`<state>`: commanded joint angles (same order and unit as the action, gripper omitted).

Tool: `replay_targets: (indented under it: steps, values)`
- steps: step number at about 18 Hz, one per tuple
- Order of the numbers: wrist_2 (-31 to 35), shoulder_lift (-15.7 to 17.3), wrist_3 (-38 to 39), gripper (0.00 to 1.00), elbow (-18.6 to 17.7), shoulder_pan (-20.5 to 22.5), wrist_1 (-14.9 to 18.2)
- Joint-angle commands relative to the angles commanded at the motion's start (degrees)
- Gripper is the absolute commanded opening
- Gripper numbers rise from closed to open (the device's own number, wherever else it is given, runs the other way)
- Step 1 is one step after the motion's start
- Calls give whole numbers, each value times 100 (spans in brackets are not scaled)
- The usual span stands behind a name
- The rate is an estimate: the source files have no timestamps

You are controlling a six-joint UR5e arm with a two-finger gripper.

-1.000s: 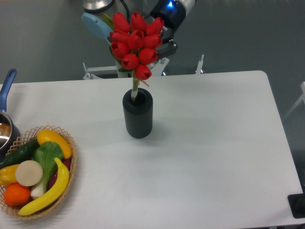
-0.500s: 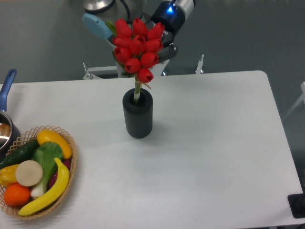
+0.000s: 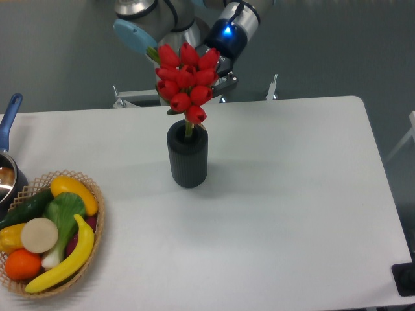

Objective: Insert the flowers into the vase
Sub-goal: 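Lower the tulip stems down into the black vase opening, then push the tulips deeper into the vase and hold them there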

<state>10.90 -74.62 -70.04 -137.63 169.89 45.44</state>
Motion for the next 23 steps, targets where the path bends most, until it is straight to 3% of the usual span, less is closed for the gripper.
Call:
replay_targets:
  steps: [10, 20, 23]
  values:
    - [9, -97, -615, 30, -334, -53, 0]
    - [35, -641, -1441, 34, -457, -88, 0]
    - [53, -659, -1556, 36, -510, -79, 0]
